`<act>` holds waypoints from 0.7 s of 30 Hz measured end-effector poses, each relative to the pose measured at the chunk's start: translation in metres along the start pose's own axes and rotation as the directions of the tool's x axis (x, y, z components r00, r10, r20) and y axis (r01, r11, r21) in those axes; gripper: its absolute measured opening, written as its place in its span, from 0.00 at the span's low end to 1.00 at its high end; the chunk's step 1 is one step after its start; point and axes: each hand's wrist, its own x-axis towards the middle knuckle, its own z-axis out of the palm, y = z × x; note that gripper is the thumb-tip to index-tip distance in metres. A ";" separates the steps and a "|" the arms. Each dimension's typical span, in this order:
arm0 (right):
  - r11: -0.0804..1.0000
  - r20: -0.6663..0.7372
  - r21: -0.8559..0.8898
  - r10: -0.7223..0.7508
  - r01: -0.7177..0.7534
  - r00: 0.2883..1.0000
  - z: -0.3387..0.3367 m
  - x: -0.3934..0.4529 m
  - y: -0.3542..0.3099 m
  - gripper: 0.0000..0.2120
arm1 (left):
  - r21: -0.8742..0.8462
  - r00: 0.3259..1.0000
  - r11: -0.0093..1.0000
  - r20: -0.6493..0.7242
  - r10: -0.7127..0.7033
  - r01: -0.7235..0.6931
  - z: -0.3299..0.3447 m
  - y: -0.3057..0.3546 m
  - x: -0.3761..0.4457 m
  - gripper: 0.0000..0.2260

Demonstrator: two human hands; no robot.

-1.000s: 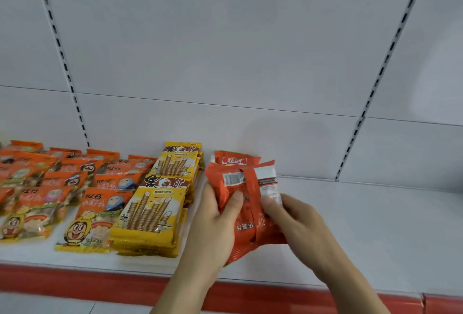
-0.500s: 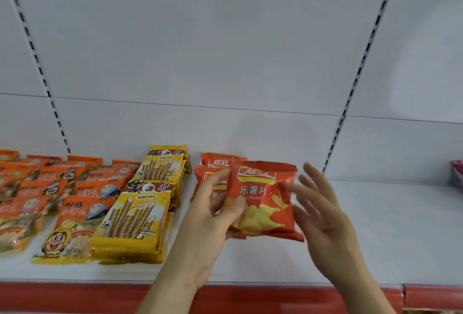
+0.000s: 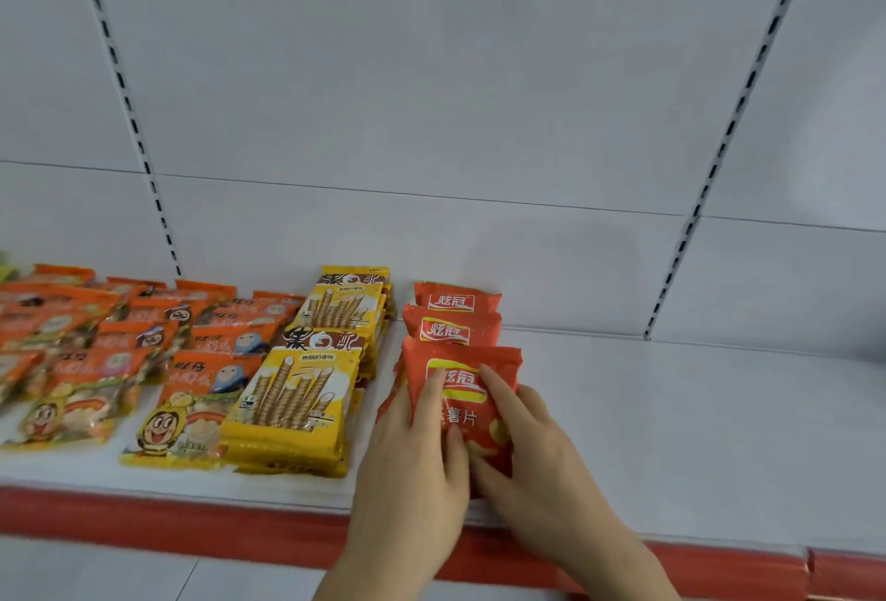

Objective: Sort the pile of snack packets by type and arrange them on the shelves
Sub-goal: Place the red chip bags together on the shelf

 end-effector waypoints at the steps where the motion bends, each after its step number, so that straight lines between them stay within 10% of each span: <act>1: 0.998 -0.013 -0.069 -0.016 0.015 1.000 0.004 0.001 0.000 0.36 | 0.070 1.000 0.998 -0.026 -0.008 0.009 0.003 -0.002 -0.001 0.22; 16: 0.814 0.127 -0.571 0.214 -0.105 0.969 0.014 0.011 -0.015 0.40 | 0.351 0.938 0.934 0.299 -0.172 0.059 -0.008 -0.009 0.016 0.31; 21: 0.804 0.092 -0.589 0.167 -0.081 0.982 0.000 0.008 -0.019 0.42 | 0.296 0.970 0.955 0.222 -0.099 0.029 -0.013 -0.004 0.012 0.33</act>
